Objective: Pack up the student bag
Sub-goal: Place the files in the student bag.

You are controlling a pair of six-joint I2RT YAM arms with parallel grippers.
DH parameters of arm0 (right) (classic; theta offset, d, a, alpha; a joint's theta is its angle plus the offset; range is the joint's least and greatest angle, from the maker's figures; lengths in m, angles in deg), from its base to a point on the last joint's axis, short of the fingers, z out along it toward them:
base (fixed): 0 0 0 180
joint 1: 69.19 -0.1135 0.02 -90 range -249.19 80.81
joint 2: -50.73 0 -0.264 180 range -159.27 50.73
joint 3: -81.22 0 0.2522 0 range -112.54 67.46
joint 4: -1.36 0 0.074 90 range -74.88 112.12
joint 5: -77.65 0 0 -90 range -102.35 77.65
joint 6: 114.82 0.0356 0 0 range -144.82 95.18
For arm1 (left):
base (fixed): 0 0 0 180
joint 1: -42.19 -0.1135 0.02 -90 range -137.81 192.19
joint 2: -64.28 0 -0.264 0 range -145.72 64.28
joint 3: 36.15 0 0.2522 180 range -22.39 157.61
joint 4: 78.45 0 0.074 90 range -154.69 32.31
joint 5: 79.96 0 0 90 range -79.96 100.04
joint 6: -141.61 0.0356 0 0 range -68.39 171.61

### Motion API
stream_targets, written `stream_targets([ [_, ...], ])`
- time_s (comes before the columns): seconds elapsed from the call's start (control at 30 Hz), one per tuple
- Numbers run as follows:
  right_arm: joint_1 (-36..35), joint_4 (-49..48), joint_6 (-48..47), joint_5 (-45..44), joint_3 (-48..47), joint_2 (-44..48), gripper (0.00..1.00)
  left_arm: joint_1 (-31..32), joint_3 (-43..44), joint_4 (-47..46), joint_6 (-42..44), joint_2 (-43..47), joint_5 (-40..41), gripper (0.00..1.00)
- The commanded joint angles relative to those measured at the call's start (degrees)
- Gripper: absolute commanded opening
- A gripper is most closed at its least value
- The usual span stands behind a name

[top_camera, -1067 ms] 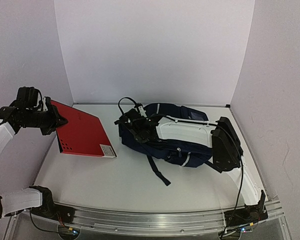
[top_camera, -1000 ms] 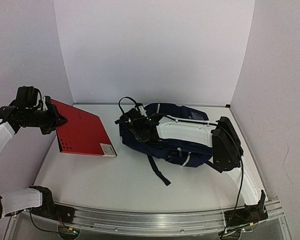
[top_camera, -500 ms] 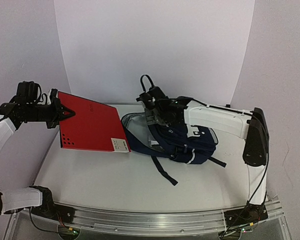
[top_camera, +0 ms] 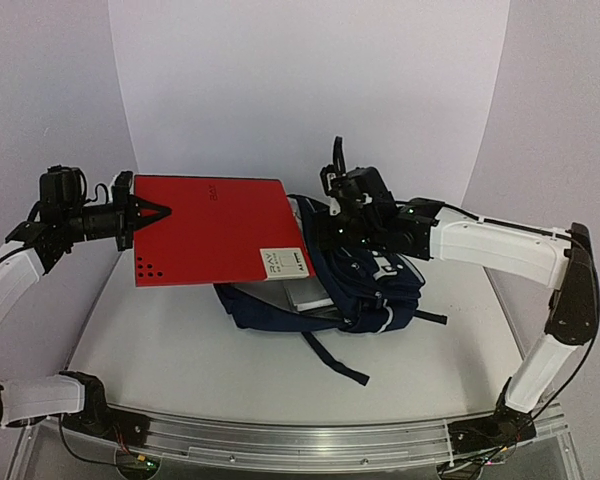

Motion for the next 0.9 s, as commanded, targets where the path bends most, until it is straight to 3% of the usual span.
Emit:
stream_targets([
  [0.0, -0.39, -14.76, 3.18, -1.64, 1.19, 8.28, 0.00, 2.11, -1.09, -5.13, -3.94, 1.45, 0.11, 0.00],
  [0.37, -0.37, -21.74, 6.85, -6.06, 6.70, 14.03, 0.00, 2.93, -8.14, -3.68, -7.39, 5.54, 6.53, 0.00],
  [0.7, -0.38, -22.42, 6.91, -6.36, 7.40, 15.01, 0.00, 3.08, -8.56, 1.71, -4.37, 5.25, 10.27, 0.00],
  [0.87, -0.39, -22.44, 6.83, -6.36, 7.38, 14.76, 0.00, 3.08, -10.59, -1.99, -6.24, 4.03, 8.69, 0.00],
])
